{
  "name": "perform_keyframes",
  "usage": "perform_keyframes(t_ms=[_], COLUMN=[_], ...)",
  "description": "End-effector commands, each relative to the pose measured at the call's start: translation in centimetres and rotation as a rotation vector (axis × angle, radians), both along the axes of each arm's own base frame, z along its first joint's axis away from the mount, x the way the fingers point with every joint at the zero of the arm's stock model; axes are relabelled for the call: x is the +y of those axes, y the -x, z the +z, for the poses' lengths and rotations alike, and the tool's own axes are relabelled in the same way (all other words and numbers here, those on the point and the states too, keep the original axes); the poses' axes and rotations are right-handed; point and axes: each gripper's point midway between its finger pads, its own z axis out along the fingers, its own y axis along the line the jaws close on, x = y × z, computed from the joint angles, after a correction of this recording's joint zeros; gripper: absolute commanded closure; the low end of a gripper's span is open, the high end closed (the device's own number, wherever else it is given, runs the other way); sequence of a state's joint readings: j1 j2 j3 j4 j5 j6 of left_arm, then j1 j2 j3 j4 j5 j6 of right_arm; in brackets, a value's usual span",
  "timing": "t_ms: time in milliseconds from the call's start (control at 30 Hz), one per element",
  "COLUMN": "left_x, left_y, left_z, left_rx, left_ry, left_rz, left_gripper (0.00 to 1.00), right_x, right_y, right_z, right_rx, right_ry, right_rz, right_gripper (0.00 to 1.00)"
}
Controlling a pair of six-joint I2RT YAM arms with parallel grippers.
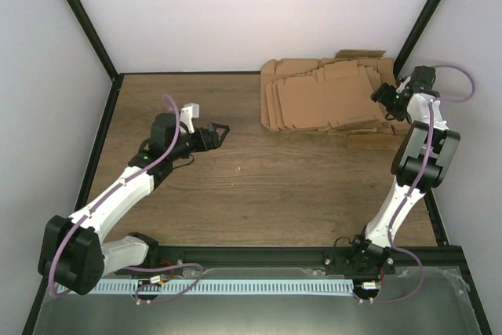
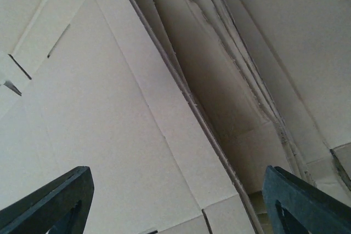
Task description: Fold the paper box
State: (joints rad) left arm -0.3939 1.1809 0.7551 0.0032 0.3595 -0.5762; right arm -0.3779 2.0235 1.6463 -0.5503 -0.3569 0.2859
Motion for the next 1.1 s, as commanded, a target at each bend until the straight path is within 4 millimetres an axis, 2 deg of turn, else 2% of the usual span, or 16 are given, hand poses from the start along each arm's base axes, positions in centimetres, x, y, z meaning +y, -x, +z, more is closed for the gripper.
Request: perform_keyframes(t_ms=[0, 200, 367, 633, 733, 933, 1067], left_x=[0.0, -0.1, 0.0, -0.2, -0.3, -0.5, -0.9], left_y=[0.3, 0.3, 0.4, 0.3, 0.2, -0.4, -2.2], left_z=[0.2, 0.1, 0.0, -0.3, -0.4, -1.6, -2.5], left_rx=[-0.002, 0.005, 0.001, 0.003, 0.007, 0.036, 0.071], left_ry=[0.005, 0.010, 0.007, 0.008, 0.009, -0.012, -0.027], left_rz=[0.004, 0.002, 0.002, -0.003, -0.007, -0.012, -0.002], left_gripper=[0.02, 0.02, 0.03, 0.02, 0.02, 0.02, 0.01], right_x=[0.3, 2.3, 5.6, 11.7, 13.4, 14.3, 15.0], right_y=[-0.7, -0.5, -0.5, -0.1, 0.0, -0.1, -0.1], right_z=[-0.4, -1.8, -0.7, 0.6, 1.3, 2.7, 2.6], right_rx=[0.007, 0.041, 0.011, 0.001, -0.023, -0.078, -0.091], right_ry=[-0.011, -0.045, -0.077, -0.024, -0.048, -0.090, -0.130], right_rz=[0.023, 0.079, 0.157, 0.263, 0.301, 0.327, 0.345], right_gripper=[0.12, 0.14, 0.17, 0.17, 0.17, 0.17, 0.18])
